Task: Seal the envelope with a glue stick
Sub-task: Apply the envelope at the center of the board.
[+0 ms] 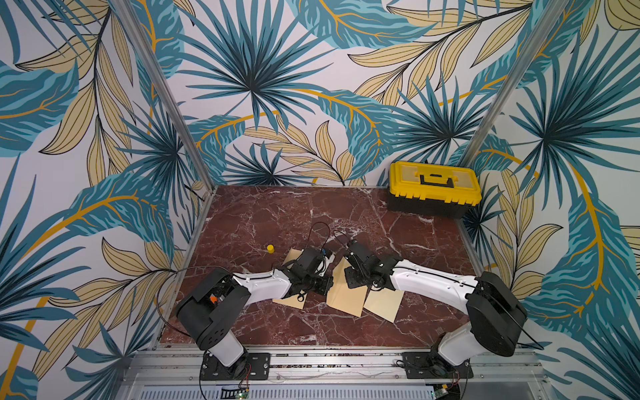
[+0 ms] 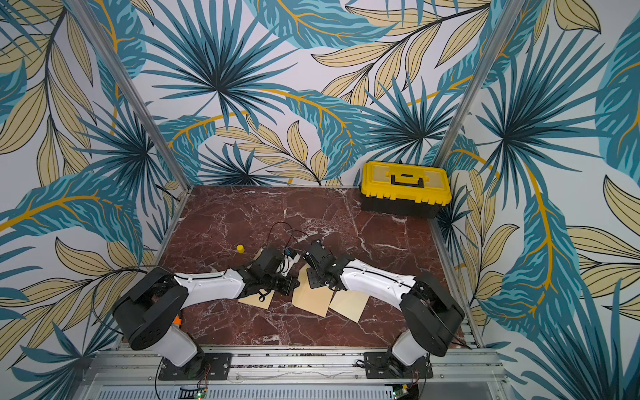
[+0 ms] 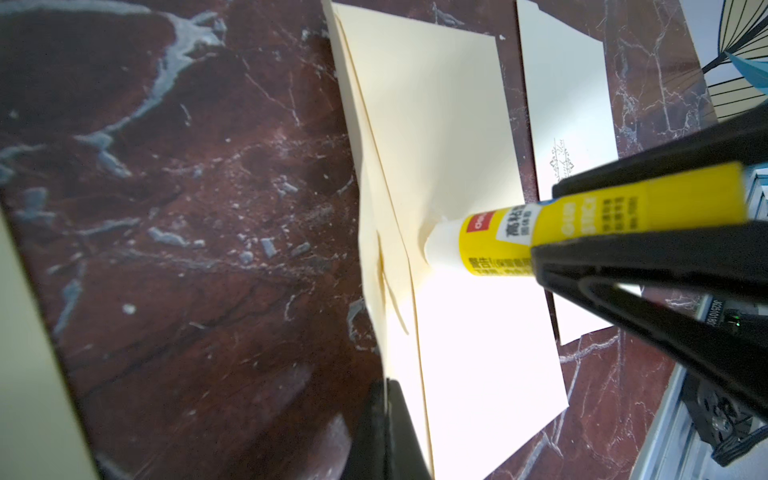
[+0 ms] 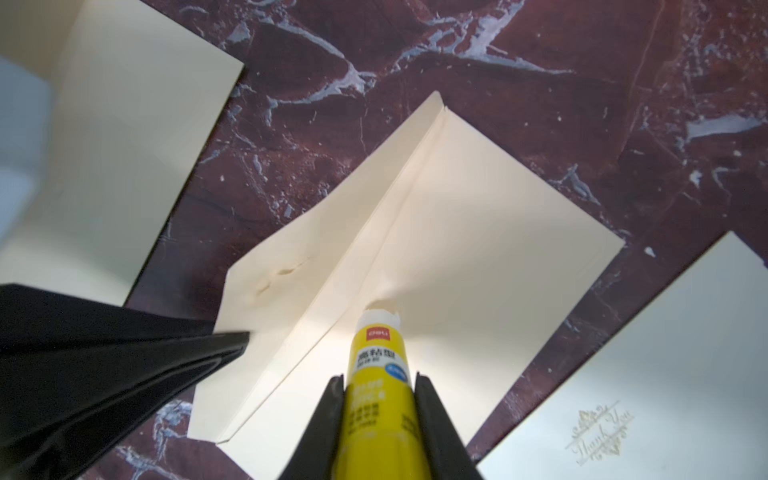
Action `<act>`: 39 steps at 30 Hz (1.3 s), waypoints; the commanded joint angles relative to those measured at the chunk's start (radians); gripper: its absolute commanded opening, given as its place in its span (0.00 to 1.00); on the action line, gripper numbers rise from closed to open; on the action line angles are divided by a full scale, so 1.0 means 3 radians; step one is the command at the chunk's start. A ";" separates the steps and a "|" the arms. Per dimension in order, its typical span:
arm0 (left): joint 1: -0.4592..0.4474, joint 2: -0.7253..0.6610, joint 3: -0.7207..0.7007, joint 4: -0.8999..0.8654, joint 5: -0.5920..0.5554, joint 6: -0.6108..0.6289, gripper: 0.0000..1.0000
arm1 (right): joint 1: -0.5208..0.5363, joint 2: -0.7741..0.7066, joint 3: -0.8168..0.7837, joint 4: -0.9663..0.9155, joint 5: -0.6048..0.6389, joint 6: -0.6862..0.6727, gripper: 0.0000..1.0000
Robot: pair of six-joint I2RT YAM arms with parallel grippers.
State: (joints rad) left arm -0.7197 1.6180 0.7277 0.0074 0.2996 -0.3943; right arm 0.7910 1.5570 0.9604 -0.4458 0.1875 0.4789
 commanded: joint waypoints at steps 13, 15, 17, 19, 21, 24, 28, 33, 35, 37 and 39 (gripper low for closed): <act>0.0011 0.0034 -0.0022 -0.0065 -0.0016 -0.0011 0.01 | 0.0022 0.0503 0.0219 -0.0029 0.0131 -0.0005 0.00; 0.0008 0.0027 -0.0023 -0.0066 -0.0023 -0.0014 0.01 | 0.0022 0.0417 0.0131 -0.0088 0.0015 -0.0066 0.00; 0.0009 0.0038 -0.0022 -0.0061 -0.0025 -0.0020 0.01 | 0.0022 0.0286 0.0022 -0.0187 -0.0050 -0.0102 0.00; 0.0010 0.0047 -0.0022 -0.0051 -0.0021 -0.0025 0.01 | 0.0022 0.0157 -0.0088 -0.0263 -0.0143 -0.0126 0.00; 0.0011 0.0058 -0.0018 -0.0045 -0.0015 -0.0025 0.01 | 0.0022 0.0064 -0.0165 -0.0316 -0.0256 -0.0139 0.00; 0.0009 0.0060 -0.0010 -0.0050 -0.0013 -0.0024 0.01 | 0.0022 0.0046 -0.0192 -0.0388 -0.0319 -0.0172 0.00; 0.0009 0.0059 -0.0008 -0.0063 -0.0017 -0.0025 0.01 | 0.0022 0.0094 -0.0085 -0.0460 -0.0178 -0.0175 0.00; 0.0007 0.0044 -0.0007 -0.0086 -0.0029 -0.0025 0.01 | 0.0022 0.0125 0.0155 -0.0740 -0.0338 -0.0175 0.00; 0.0010 0.0052 -0.0007 -0.0081 -0.0027 -0.0025 0.01 | 0.0022 0.0152 0.0258 -0.0985 -0.0361 -0.0172 0.00; 0.0011 0.0052 -0.0008 -0.0081 -0.0026 -0.0025 0.00 | 0.0022 0.0248 0.0407 -0.1279 -0.0451 -0.0150 0.00; 0.0010 0.0058 -0.0002 -0.0076 -0.0024 -0.0025 0.00 | 0.0017 0.0368 0.0530 -0.1488 -0.0530 -0.0104 0.00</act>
State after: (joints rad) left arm -0.7197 1.6218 0.7277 0.0067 0.2996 -0.4011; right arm 0.7937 1.6203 1.0794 -0.7277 0.0795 0.4370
